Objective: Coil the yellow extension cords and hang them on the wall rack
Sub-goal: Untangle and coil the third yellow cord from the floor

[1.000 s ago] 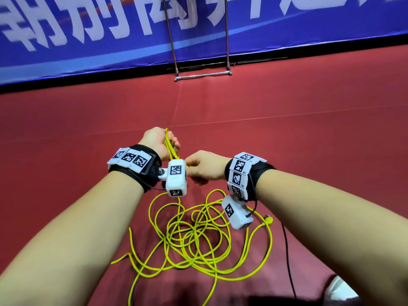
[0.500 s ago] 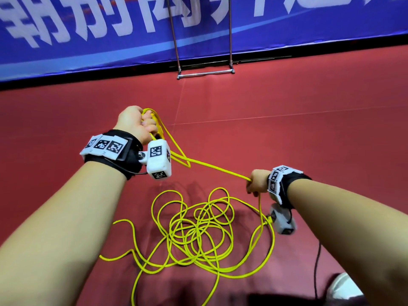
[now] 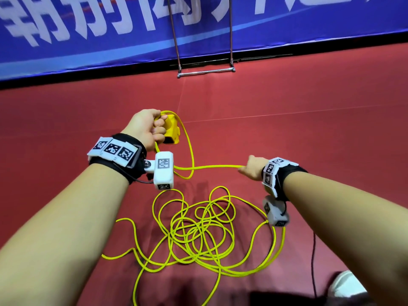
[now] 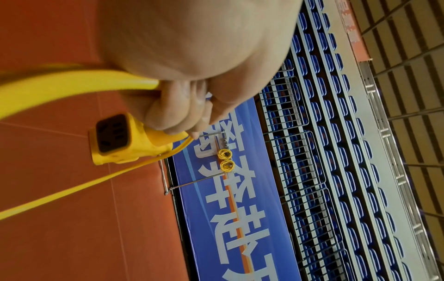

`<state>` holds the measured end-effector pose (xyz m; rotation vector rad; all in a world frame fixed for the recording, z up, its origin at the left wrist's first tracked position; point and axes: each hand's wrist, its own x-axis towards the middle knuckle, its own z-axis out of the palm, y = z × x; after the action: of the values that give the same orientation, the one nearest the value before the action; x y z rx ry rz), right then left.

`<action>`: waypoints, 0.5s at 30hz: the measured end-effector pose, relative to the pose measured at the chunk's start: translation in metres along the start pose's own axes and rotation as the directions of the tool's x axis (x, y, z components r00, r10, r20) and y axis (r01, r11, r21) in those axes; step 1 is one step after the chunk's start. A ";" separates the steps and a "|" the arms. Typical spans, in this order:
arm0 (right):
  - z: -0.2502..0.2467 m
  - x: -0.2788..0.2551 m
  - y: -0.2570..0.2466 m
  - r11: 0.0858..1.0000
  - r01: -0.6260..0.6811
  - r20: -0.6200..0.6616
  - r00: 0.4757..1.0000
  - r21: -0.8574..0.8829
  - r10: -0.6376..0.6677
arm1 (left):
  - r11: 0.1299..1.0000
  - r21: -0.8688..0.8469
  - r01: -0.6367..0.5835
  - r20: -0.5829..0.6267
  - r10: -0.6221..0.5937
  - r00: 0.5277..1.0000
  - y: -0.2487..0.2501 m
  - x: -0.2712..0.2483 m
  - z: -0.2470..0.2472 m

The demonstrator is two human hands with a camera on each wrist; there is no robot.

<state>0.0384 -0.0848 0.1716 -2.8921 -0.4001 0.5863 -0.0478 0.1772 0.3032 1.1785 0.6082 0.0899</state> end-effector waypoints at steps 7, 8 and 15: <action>-0.040 -0.015 -0.040 0.770 0.105 -0.066 0.994 0.629 -0.082 | 0.967 0.245 -0.076 -0.047 0.090 0.995 -0.019 0.004 0.021; -0.043 -0.014 -0.046 0.651 0.070 -0.043 0.997 0.756 -0.057 | 0.963 0.260 -0.076 -0.049 0.091 0.995 -0.023 0.006 0.023; -0.057 -0.024 -0.076 0.126 -0.206 0.234 0.927 0.970 -0.292 | 0.969 0.248 -0.004 -0.060 0.020 0.998 -0.045 0.014 0.036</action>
<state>0.0224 -0.0257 0.2484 -1.3657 -0.0262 0.9224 -0.0294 0.1347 0.2662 1.4261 0.6809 0.0615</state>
